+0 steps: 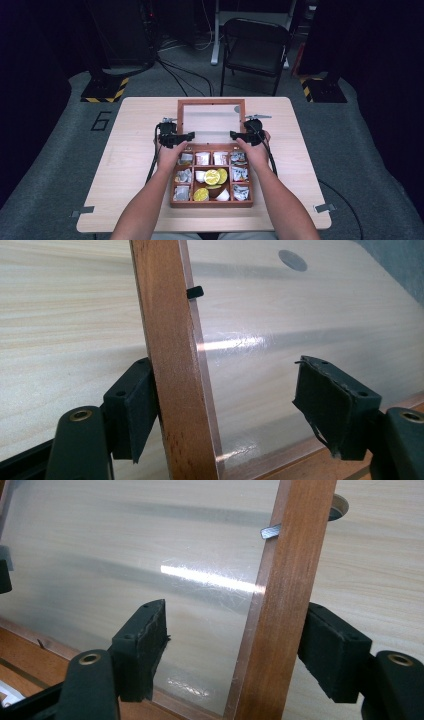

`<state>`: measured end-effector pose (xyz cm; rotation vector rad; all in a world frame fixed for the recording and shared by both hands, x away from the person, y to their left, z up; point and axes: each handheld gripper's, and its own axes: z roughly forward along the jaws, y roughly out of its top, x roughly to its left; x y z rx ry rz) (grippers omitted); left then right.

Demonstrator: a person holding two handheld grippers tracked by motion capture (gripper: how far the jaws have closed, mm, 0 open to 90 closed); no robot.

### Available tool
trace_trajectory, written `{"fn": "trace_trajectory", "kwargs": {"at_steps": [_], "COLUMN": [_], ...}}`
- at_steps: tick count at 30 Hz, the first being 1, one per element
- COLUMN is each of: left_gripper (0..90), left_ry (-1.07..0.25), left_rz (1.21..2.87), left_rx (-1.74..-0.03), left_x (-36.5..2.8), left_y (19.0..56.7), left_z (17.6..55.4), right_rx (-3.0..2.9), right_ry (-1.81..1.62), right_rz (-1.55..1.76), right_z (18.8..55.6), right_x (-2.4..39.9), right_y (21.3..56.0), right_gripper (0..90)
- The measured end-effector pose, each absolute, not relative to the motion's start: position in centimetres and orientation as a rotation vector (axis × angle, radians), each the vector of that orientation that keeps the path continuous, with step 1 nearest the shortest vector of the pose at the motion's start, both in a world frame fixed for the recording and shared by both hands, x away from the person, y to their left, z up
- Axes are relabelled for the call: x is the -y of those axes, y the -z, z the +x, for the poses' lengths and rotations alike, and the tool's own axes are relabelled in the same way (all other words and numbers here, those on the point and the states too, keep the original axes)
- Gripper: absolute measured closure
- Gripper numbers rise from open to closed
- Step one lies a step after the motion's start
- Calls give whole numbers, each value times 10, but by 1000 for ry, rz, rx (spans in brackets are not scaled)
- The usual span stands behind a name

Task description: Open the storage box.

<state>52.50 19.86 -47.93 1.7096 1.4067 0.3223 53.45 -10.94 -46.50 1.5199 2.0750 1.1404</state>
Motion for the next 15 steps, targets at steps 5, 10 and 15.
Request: {"fn": "trace_trajectory", "kwargs": {"at_steps": [5,10,15], "left_gripper": [270,270,270], "left_ry": [-309,-289,-273], "left_rz": [1706,1707,1709], "left_rx": [-1407,-1405,-1411], "left_x": [-200,-201,-202], "left_y": [481,483,485], "left_z": [527,528,530], "right_rx": [-2082,-2096,-2119], "right_ry": [-1144,-1154,-1153], "right_rz": [1542,1549,1560], "right_z": [536,538,540], "right_x": [110,112,114], "right_y": [466,468,470], "right_gripper": [300,302,305]}}
